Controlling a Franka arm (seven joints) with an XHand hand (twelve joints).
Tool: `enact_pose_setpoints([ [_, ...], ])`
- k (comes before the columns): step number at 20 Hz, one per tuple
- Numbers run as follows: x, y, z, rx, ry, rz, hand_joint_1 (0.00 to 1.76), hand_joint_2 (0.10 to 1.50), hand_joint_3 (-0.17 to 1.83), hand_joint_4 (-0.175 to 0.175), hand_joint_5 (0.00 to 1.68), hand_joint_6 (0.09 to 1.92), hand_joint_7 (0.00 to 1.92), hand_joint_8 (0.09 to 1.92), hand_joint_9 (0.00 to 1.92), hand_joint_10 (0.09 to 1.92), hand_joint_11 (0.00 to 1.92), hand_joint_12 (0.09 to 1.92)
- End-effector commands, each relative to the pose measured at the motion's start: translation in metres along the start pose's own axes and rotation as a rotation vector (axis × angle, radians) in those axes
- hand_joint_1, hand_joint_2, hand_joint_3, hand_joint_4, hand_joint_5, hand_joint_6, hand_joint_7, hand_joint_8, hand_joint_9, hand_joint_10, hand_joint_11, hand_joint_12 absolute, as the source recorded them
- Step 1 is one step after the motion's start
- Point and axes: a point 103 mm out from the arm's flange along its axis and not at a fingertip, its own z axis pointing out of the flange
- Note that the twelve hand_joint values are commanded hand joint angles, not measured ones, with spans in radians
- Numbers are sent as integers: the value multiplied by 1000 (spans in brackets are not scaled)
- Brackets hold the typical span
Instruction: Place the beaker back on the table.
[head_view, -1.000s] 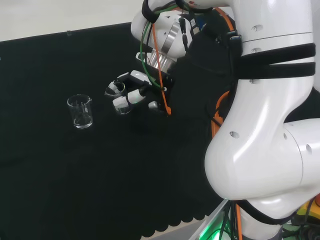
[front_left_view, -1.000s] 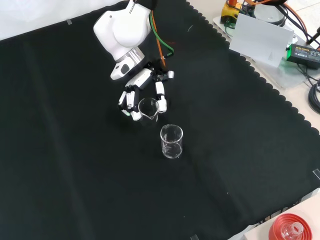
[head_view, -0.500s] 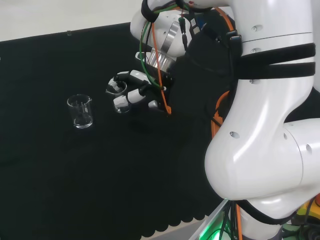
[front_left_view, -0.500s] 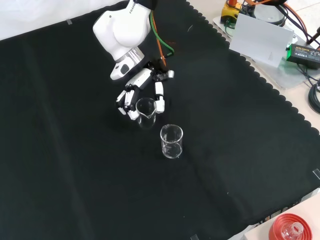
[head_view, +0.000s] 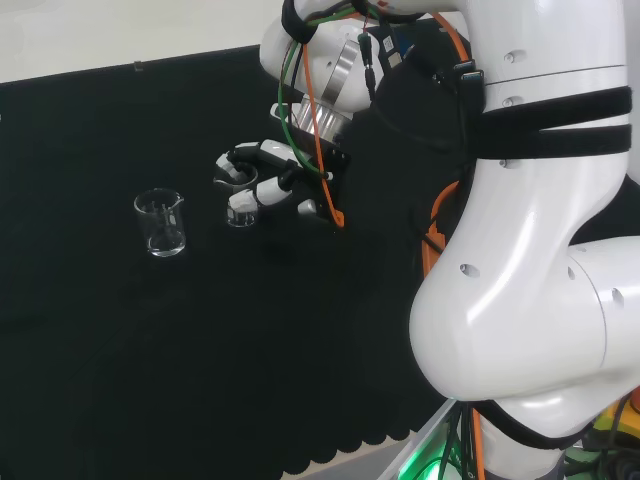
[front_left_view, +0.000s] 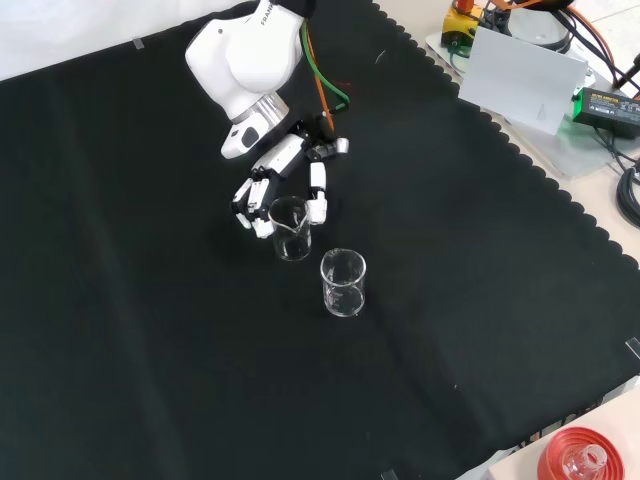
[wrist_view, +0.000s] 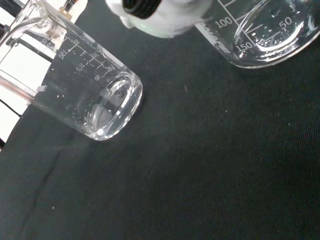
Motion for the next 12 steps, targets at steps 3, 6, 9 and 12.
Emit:
enact_pose_setpoints([
  [3,0,-5,-2,34,-2,17,1031,909,-175,-68,341,261,382,635,367,700,0,1154],
  [6,0,-6,-2,62,-9,28,983,893,-175,-71,294,174,288,616,270,700,0,982],
  [9,0,-7,-2,75,-11,36,916,867,-175,-70,239,89,175,592,149,712,0,762],
  [12,1,-8,-1,74,-11,40,862,845,-175,-70,211,87,113,579,82,728,0,655],
])
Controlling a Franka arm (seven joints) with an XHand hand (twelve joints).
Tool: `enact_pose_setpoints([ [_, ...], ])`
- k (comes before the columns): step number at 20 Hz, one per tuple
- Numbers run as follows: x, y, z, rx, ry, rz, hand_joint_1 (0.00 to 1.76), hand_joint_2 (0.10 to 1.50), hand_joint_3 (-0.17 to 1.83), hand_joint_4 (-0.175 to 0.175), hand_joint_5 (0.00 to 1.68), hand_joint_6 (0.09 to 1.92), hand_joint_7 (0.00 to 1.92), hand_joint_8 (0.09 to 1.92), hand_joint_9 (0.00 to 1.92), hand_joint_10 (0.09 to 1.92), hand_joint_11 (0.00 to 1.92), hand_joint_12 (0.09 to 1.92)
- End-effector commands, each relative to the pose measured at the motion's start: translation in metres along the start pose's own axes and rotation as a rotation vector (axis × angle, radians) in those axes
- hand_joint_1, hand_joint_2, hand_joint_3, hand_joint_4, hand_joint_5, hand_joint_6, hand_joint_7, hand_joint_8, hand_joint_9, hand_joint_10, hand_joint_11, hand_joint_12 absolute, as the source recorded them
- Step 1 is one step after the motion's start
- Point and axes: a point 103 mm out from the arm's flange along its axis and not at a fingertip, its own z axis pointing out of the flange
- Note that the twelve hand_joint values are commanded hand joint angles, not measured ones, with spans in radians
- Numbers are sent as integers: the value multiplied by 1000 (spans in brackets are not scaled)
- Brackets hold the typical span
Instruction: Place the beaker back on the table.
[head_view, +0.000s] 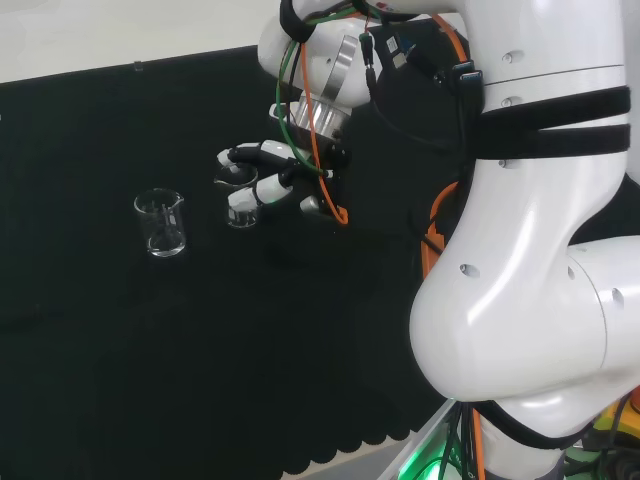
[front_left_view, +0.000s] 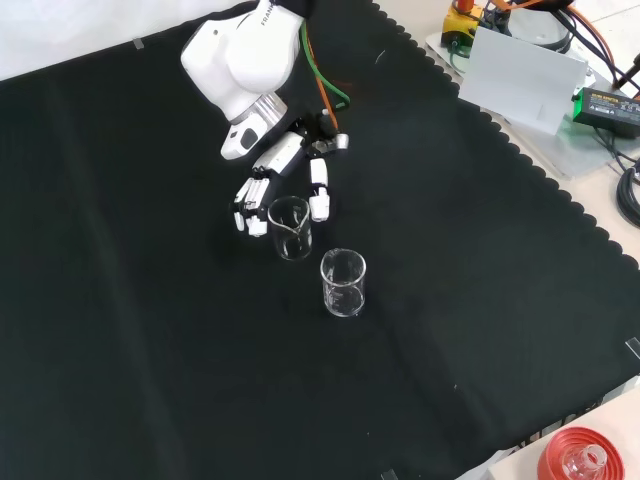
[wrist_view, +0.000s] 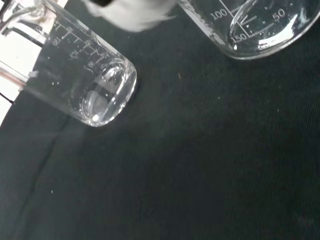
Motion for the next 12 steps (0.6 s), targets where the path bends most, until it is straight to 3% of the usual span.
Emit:
enact_pose_setpoints([
  [1,1,-3,1,10,-2,9,852,841,-175,-69,206,87,100,576,67,730,0,636],
  [12,10,-12,-23,-41,-33,5,835,837,-175,-69,196,87,60,566,10,744,0,544],
])
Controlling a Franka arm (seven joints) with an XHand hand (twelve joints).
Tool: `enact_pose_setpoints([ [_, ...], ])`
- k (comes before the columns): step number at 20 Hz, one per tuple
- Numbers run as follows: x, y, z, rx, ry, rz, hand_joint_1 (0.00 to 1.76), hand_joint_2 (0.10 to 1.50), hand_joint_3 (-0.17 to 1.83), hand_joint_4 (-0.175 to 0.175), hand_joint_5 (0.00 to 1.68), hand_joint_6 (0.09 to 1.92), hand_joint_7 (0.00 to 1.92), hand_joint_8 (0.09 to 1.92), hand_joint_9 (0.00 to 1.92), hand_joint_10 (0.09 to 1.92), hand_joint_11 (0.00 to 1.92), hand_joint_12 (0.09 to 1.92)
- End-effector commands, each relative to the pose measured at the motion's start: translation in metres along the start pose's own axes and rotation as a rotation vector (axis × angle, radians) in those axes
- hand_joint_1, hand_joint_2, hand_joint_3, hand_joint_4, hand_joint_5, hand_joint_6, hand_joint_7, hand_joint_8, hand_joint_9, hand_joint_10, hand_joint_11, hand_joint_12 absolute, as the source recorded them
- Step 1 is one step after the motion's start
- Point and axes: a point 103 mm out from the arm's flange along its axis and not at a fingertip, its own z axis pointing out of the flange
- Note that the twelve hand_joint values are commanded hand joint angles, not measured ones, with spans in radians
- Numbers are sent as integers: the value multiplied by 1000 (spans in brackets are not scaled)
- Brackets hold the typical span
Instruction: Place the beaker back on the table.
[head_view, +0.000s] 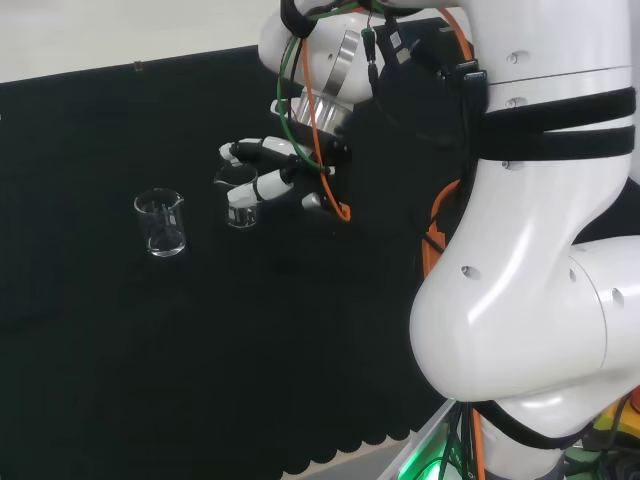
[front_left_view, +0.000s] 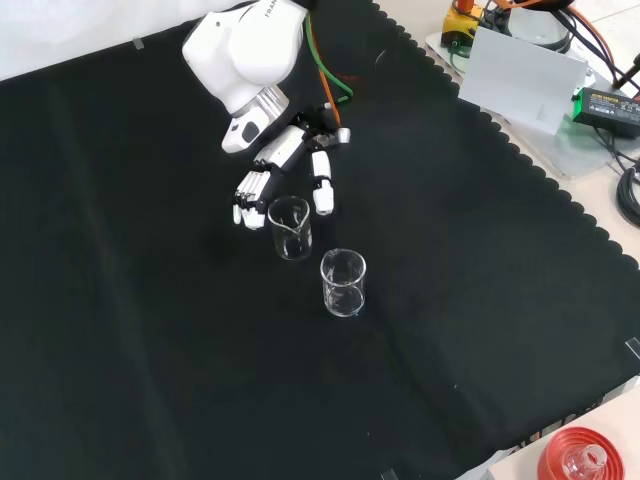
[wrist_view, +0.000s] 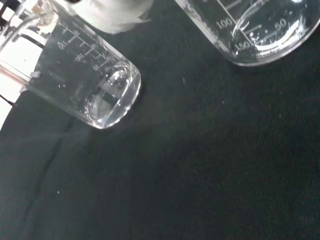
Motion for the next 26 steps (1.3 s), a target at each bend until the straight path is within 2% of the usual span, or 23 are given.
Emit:
enact_pose_setpoints([
  [1,5,-7,-17,-29,-22,4,835,838,-175,-69,198,87,61,567,11,745,0,542],
  [14,25,-38,-63,-74,-104,37,849,856,-175,-71,209,87,65,568,23,749,0,534],
  [18,33,-45,-68,-79,-122,41,852,863,-175,-71,210,87,68,569,25,750,0,535],
  [26,42,-53,-70,-79,-158,78,849,874,-175,-72,212,87,73,570,26,749,0,536],
])
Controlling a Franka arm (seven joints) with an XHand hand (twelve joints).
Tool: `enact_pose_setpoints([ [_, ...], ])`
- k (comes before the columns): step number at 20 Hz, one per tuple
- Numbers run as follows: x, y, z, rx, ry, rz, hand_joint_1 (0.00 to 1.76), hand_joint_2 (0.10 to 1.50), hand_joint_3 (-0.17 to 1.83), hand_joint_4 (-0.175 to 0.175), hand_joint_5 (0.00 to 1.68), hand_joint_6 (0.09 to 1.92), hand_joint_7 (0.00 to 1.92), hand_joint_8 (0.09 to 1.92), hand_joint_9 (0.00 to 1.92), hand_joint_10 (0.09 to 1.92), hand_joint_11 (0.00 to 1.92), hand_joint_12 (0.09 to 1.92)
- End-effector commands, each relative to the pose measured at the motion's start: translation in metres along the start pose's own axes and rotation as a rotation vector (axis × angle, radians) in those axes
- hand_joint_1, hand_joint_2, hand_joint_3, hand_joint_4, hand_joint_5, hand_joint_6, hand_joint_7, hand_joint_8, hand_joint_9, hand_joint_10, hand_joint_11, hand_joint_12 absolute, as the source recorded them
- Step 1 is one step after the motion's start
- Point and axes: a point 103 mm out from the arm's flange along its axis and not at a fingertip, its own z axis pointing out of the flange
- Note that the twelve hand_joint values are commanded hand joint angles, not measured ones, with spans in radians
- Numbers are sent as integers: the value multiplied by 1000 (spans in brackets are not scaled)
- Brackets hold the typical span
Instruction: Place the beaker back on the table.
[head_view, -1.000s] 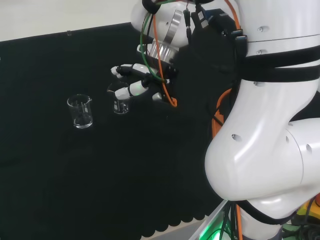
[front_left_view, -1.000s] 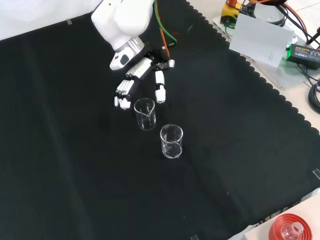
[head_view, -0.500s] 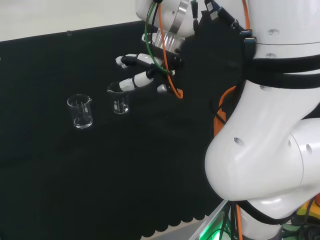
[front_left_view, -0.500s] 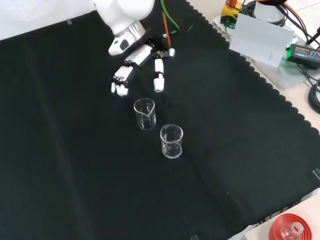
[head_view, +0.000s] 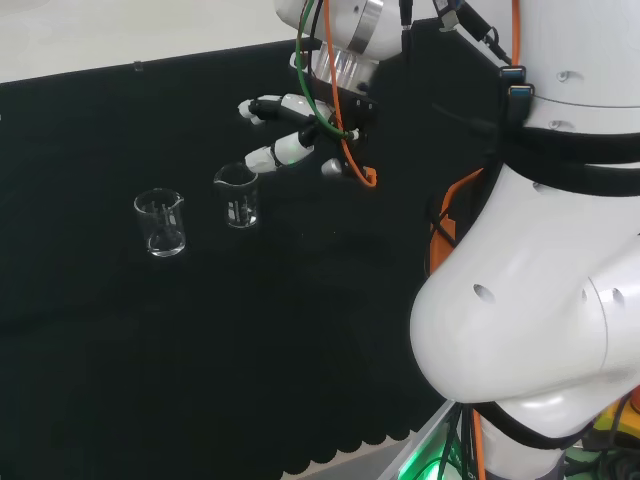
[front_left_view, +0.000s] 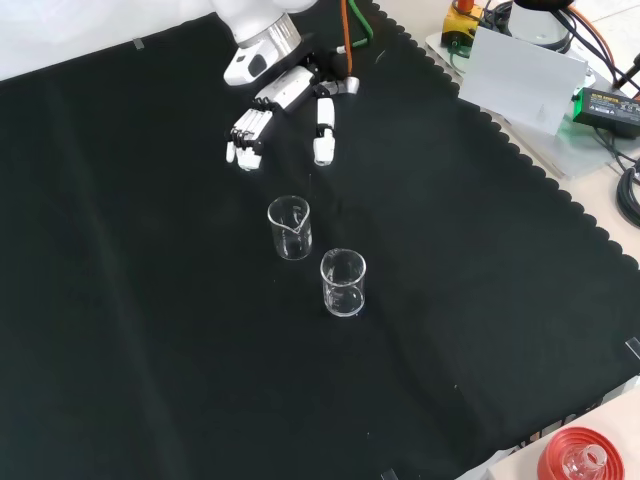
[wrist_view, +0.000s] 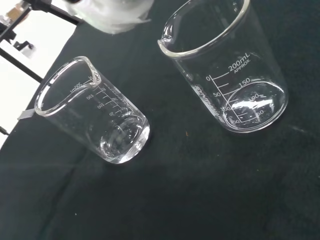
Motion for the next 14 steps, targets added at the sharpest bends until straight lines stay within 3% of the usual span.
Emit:
enact_pose_setpoints([
  [1,3,-6,-2,1,-31,25,849,876,-175,-72,212,87,73,570,26,749,0,536],
  [14,4,-9,-5,-4,-43,32,850,894,-175,-74,217,87,74,570,27,749,0,536],
])
